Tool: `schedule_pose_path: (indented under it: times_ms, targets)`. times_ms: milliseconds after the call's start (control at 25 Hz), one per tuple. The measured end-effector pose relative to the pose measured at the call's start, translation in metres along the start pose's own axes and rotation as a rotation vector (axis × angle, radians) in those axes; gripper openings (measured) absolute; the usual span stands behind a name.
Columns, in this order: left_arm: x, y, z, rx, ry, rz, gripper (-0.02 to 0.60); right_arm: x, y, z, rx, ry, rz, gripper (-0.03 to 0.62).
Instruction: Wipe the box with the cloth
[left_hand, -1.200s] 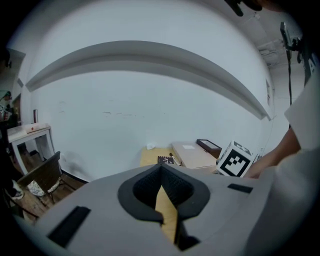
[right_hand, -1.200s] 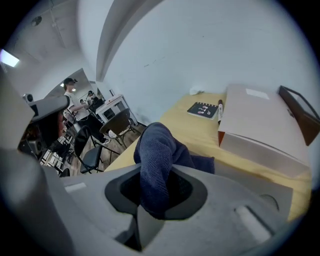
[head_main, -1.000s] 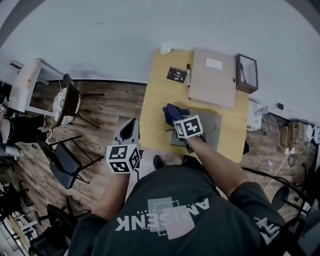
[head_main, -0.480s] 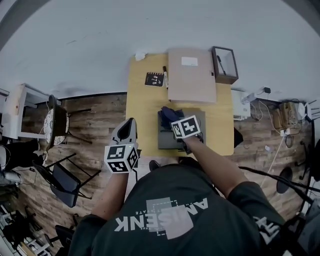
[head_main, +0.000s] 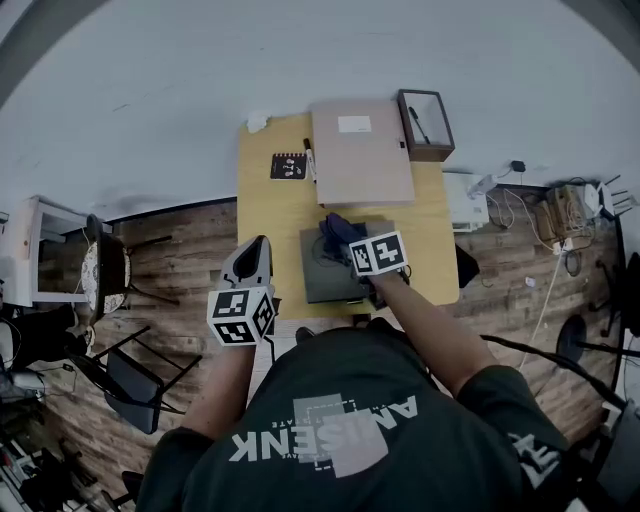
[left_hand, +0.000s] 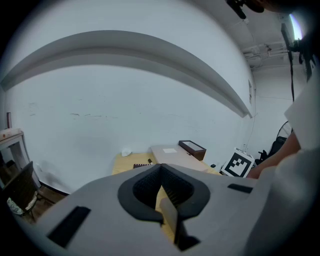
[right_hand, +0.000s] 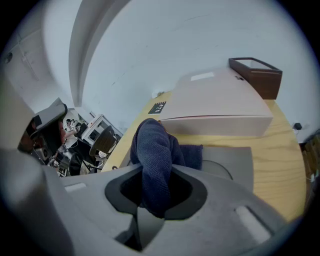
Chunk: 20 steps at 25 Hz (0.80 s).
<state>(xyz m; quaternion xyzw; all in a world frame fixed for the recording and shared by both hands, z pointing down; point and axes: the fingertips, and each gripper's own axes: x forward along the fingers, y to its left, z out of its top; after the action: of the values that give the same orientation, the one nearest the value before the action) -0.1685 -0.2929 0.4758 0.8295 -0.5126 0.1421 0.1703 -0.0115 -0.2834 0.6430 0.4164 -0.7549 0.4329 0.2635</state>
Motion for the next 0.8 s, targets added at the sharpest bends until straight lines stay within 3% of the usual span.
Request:
schedule_pose_path:
  times_ms: [320,800]
  targets:
    - [0.014,-0.012,-0.003,0.009,0.011,-0.036,0.002,-0.027,-0.054,-0.005,0.067,-0.030,-0.090,0.075]
    - [0.020,-0.027,-0.003,0.024,0.019,-0.068,0.002,-0.048,-0.074,-0.012,0.124,-0.060,-0.095,0.075]
